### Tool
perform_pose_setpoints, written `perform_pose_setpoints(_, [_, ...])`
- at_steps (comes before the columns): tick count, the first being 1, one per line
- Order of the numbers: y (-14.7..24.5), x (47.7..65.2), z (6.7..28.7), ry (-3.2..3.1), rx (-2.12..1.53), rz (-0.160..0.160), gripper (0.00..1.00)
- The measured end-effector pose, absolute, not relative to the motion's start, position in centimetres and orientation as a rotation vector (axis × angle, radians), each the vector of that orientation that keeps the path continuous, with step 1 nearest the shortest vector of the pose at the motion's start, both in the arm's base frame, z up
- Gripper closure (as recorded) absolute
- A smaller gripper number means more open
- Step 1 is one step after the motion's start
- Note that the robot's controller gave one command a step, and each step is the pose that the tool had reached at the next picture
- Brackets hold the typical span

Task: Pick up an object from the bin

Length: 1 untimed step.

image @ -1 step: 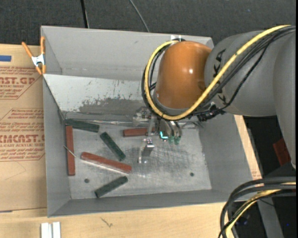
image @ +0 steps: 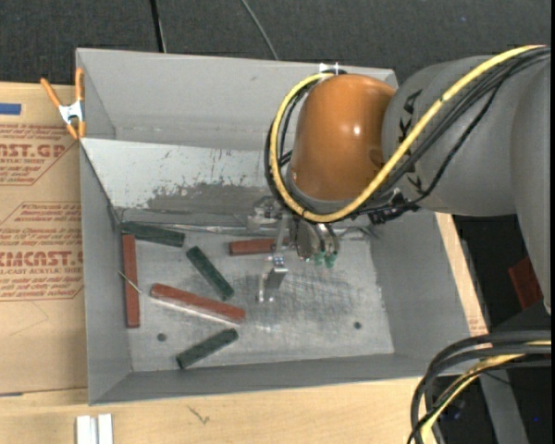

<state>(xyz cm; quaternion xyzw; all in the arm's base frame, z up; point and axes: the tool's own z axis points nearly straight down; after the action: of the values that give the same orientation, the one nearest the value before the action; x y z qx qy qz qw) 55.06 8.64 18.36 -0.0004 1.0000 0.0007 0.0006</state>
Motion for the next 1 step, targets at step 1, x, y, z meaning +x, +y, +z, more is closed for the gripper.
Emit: perform_pose_setpoints(1, [10.36, 53.48, 7.96, 3.133, -0.266, -0.003, 1.0])
